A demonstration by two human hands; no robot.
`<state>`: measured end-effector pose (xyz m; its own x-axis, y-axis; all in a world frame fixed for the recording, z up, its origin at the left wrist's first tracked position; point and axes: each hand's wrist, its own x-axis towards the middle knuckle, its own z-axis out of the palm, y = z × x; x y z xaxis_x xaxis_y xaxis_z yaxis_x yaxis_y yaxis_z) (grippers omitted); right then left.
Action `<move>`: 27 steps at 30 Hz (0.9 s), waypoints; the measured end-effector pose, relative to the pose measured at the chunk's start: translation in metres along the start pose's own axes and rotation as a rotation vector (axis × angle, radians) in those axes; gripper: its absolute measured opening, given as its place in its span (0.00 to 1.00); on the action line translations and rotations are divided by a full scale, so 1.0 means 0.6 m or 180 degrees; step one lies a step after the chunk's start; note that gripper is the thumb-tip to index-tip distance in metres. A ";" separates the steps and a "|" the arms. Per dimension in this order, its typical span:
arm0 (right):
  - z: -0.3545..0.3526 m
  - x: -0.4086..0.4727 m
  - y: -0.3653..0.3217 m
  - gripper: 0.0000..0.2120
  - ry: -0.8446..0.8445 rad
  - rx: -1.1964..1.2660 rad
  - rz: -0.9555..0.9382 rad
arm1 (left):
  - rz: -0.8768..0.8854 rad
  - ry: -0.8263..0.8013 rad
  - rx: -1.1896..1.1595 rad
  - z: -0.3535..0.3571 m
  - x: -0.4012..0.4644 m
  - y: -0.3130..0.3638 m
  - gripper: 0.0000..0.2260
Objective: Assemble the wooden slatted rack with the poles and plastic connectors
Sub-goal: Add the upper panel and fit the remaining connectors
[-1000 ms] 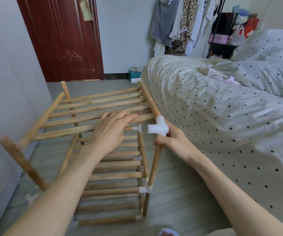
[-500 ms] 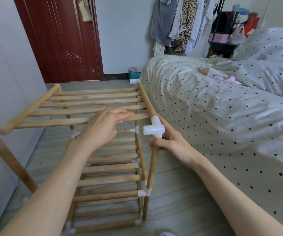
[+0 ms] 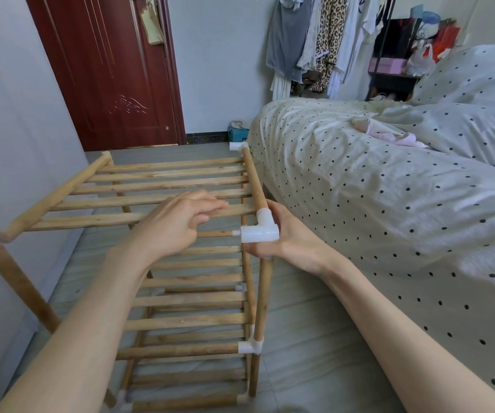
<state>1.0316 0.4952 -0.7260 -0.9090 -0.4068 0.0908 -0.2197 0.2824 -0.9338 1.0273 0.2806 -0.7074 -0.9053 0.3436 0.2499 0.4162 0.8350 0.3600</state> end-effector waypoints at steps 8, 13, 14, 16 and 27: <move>0.003 -0.008 -0.008 0.28 0.0082 -0.0629 -0.0194 | -0.0802 -0.0233 -0.0051 0.008 0.006 0.059 0.27; 0.000 -0.009 -0.009 0.28 0.0014 -0.0711 -0.0240 | -0.0605 -0.0073 -0.0375 0.021 0.009 0.086 0.29; -0.002 -0.009 -0.009 0.28 -0.0013 -0.0637 -0.0212 | -0.0598 -0.0029 -0.0217 0.023 0.008 0.086 0.28; -0.001 -0.009 -0.008 0.28 -0.0074 -0.0497 -0.0147 | -0.0693 0.0017 0.0073 0.025 0.005 0.074 0.25; 0.016 -0.004 0.004 0.47 -0.0378 0.0077 -0.0058 | -0.0653 -0.0366 0.0072 -0.003 0.041 0.040 0.18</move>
<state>1.0368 0.4886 -0.7318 -0.8562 -0.5122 0.0677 -0.2260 0.2535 -0.9406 1.0150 0.3083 -0.6910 -0.9750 0.2113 0.0691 0.2217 0.9013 0.3722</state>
